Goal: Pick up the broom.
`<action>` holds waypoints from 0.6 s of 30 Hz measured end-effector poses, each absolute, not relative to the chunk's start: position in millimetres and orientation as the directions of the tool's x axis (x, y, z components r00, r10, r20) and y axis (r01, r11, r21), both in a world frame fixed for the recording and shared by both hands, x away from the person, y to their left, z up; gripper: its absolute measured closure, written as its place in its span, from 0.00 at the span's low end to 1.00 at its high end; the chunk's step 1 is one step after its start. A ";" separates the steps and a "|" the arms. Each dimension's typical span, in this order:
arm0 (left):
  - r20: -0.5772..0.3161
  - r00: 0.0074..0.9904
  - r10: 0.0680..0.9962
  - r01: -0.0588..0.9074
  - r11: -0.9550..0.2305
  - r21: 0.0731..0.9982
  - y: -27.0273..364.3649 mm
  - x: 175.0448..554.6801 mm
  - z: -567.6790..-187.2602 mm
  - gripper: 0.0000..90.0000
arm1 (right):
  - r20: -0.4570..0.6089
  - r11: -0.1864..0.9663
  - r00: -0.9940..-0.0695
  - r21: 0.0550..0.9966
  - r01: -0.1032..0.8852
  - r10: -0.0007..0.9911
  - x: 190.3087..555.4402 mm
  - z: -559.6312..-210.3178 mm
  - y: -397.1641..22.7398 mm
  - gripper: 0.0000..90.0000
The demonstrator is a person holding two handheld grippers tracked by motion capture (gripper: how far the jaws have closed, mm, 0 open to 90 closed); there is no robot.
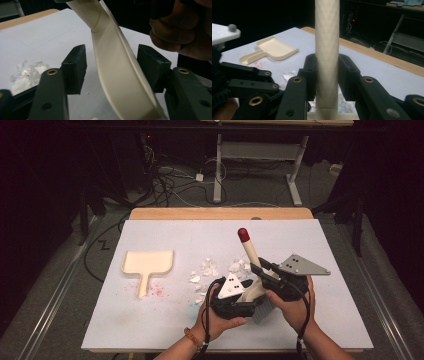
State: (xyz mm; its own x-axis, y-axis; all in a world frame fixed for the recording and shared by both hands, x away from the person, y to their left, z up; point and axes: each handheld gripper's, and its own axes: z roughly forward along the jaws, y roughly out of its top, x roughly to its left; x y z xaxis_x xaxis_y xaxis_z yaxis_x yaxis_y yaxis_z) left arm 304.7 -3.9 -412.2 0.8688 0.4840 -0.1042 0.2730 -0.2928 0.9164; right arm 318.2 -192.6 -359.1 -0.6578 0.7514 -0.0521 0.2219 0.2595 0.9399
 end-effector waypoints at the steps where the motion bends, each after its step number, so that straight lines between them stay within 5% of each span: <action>1: -0.106 0.873 0.476 0.269 -0.290 0.919 -2.7 304.5 -412.2 0.50 | -0.054 0.254 -0.657 0.943 0.213 0.752 316.4 -359.3 -191.4 0.80; 15: -0.107 0.895 0.433 0.258 -0.308 0.916 29.3 312.9 -405.8 0.70 | -0.098 0.263 -0.702 0.956 0.130 0.705 298.8 -348.0 -189.1 0.78; 18: -0.080 0.905 0.419 0.235 -0.335 0.912 39.2 311.8 -399.1 0.71 | -0.111 0.274 -0.752 0.957 0.096 0.650 298.7 -344.5 -193.4 0.70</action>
State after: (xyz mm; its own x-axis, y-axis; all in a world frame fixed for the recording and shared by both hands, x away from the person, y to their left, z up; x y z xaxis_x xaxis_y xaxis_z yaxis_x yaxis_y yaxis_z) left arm 311.8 39.2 -399.1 0.9046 0.4187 -0.0796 0.2352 -0.3348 0.9125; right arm 298.7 -193.4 -344.5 -0.7519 0.6499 -0.1112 0.0955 0.2742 0.9569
